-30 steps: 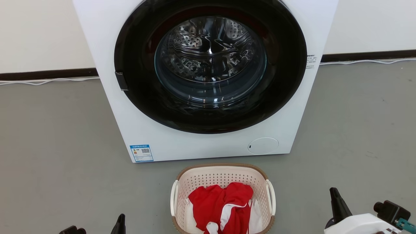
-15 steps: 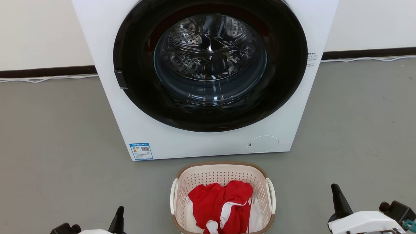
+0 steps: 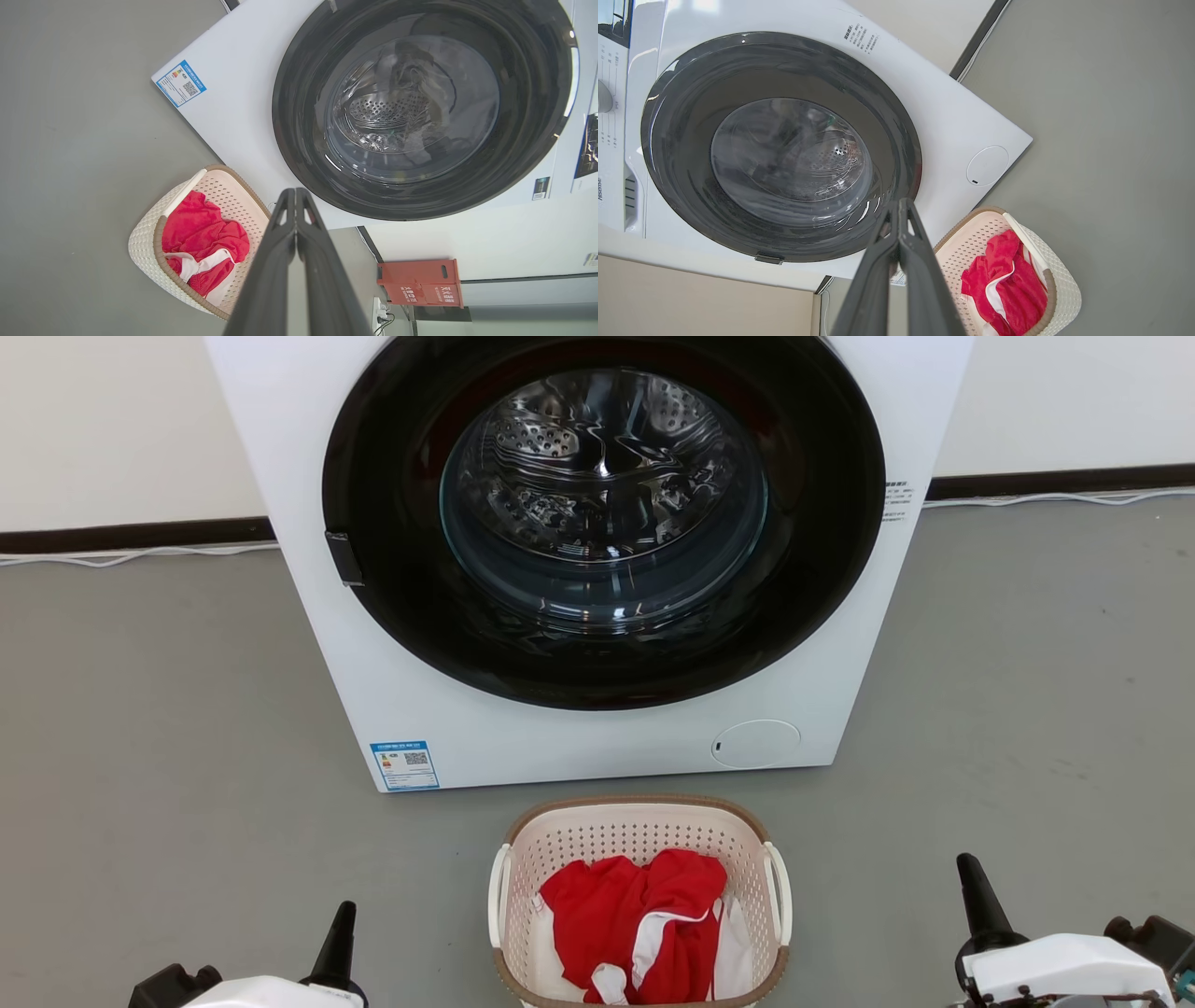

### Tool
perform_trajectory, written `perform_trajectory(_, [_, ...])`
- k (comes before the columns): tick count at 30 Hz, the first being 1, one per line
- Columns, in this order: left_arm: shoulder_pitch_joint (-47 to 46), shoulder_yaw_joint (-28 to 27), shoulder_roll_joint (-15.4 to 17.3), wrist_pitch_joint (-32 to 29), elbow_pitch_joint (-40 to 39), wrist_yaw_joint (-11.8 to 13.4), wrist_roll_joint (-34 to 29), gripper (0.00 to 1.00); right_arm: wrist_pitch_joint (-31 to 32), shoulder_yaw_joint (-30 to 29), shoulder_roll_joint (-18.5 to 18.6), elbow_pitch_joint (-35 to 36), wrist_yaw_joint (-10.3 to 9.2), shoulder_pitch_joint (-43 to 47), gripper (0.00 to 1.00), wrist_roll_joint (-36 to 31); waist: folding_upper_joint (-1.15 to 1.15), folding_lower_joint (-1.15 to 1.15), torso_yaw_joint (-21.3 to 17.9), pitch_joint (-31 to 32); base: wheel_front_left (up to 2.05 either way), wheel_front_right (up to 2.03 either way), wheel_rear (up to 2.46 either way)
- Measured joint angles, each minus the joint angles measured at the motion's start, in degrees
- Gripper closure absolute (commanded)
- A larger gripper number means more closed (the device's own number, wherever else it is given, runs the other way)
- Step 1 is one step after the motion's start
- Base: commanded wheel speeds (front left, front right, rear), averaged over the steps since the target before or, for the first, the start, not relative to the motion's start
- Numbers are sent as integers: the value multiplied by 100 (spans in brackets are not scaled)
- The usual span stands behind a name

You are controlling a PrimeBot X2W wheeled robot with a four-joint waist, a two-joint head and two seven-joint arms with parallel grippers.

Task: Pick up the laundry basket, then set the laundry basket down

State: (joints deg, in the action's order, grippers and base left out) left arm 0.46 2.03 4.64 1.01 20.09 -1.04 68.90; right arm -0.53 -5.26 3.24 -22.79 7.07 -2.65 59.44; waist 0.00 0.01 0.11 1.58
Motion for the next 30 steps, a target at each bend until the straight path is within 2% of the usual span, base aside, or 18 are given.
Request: perform_trajectory(30, [-231, -424, -137, -461, -276, -379, 1480, 100, 415, -165, -31, 428, 0, -9, 100, 2102, 0, 0, -7, -116, 0, 0, 0])
